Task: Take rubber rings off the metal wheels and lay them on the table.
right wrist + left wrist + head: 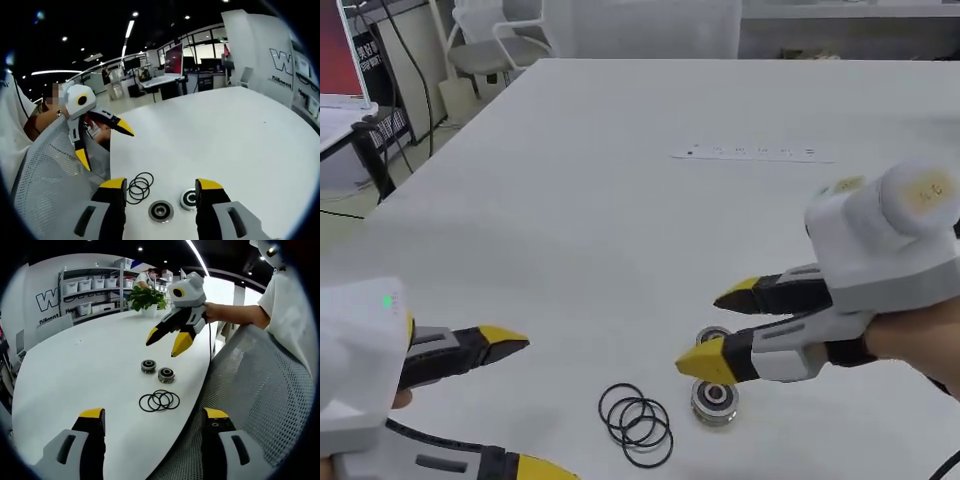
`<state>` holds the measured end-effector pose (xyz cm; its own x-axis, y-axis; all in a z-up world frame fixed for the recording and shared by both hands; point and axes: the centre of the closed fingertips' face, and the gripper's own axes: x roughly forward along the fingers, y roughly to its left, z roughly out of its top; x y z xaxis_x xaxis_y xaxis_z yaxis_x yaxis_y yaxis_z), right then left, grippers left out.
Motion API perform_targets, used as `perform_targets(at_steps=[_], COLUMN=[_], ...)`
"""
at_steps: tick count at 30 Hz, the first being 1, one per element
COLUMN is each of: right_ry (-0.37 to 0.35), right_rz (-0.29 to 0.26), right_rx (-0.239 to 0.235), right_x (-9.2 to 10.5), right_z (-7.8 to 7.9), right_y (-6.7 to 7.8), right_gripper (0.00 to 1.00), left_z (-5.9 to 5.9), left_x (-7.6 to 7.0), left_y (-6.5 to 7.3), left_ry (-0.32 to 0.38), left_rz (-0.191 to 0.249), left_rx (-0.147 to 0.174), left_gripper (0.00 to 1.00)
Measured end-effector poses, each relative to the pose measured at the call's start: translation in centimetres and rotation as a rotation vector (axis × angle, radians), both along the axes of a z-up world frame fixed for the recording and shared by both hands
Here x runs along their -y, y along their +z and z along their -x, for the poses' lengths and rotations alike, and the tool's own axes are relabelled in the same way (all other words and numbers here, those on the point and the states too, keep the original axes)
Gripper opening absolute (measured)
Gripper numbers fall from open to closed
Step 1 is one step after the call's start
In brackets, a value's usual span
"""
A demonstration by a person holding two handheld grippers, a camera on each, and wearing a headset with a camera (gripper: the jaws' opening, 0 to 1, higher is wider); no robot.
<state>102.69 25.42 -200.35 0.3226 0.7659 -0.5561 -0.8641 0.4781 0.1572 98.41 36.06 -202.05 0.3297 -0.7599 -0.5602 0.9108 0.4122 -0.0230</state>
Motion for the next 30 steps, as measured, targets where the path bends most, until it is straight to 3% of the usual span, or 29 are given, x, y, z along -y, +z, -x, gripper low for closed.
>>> perform_targets(at_steps=[14, 19, 22, 30], right_ry=[0.015, 0.019, 0.008, -0.019], right_rz=[0.028, 0.013, -0.014, -0.034], right_rx=[0.048, 0.067, 0.107, 0.157], right_x=[0.5, 0.7, 0.8, 2.1], right_z=[0.5, 1.1, 1.2, 1.6], right_y=[1.8, 3.1, 4.3, 5.2], right_gripper=[0.87, 0.90, 0.93, 0.99], left_z=[0.2, 0.2, 0.2, 0.2], left_x=[0.3, 0.4, 0.5, 0.6], left_y=[0.0, 0.2, 0.2, 0.4], left_ry=[-0.007, -0.003, -0.001, -0.002], left_rz=[0.011, 0.030, 0.036, 0.053], left_rx=[-0.013, -0.018, -0.019, -0.017], left_gripper=[0.79, 0.79, 0.79, 0.79])
